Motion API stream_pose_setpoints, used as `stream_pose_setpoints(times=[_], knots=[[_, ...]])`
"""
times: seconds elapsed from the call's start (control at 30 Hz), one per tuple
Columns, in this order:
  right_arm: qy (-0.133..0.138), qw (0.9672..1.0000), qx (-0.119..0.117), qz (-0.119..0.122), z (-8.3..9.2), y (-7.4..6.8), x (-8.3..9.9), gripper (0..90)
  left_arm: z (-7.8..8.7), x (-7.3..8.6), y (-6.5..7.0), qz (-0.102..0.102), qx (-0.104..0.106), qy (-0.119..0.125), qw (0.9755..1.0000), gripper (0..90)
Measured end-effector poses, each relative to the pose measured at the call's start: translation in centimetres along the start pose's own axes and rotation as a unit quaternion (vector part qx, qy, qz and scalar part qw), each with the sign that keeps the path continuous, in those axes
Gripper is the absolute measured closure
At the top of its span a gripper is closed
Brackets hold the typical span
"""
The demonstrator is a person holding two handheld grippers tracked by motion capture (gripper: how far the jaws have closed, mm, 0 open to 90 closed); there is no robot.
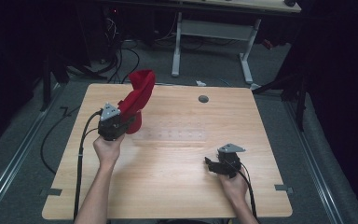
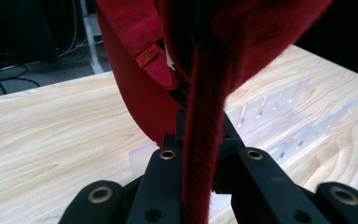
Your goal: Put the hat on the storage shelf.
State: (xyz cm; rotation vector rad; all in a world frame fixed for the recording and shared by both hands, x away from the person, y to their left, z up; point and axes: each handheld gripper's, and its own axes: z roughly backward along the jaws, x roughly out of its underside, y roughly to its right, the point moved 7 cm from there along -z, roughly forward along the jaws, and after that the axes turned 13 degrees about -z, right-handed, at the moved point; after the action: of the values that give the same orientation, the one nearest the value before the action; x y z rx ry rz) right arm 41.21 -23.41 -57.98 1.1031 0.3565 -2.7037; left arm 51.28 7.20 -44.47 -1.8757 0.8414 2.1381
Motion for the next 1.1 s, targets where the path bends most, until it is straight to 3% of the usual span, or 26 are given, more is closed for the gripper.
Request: stream_pose_setpoints(times=[0.23, 0.33, 0.7, 1.1], knots=[[0.000, 1.0000, 0.000, 0.000, 0.0, 0.0, 0.0, 32.3, -0.2, 0.2, 0.1, 0.002, -0.003, 0.008, 1.0000, 84.3], [0.000, 1.0000, 0.000, 0.000, 0.0, 0.0, 0.0, 32.3, -0.3, 0.3, 0.0, 0.012, -0.004, 0.012, 0.9998, 84.2], [0.000, 1.0000, 0.000, 0.000, 0.0, 0.0, 0.0, 32.2, -0.4, 1.4, -0.4, 0.021, -0.012, 0.004, 0.9997, 84.1], [0.000, 1.0000, 0.000, 0.000, 0.0, 0.0, 0.0, 32.2, 0.0, 2.2, -0.9, 0.047, -0.012, -0.004, 0.9988, 83.6]])
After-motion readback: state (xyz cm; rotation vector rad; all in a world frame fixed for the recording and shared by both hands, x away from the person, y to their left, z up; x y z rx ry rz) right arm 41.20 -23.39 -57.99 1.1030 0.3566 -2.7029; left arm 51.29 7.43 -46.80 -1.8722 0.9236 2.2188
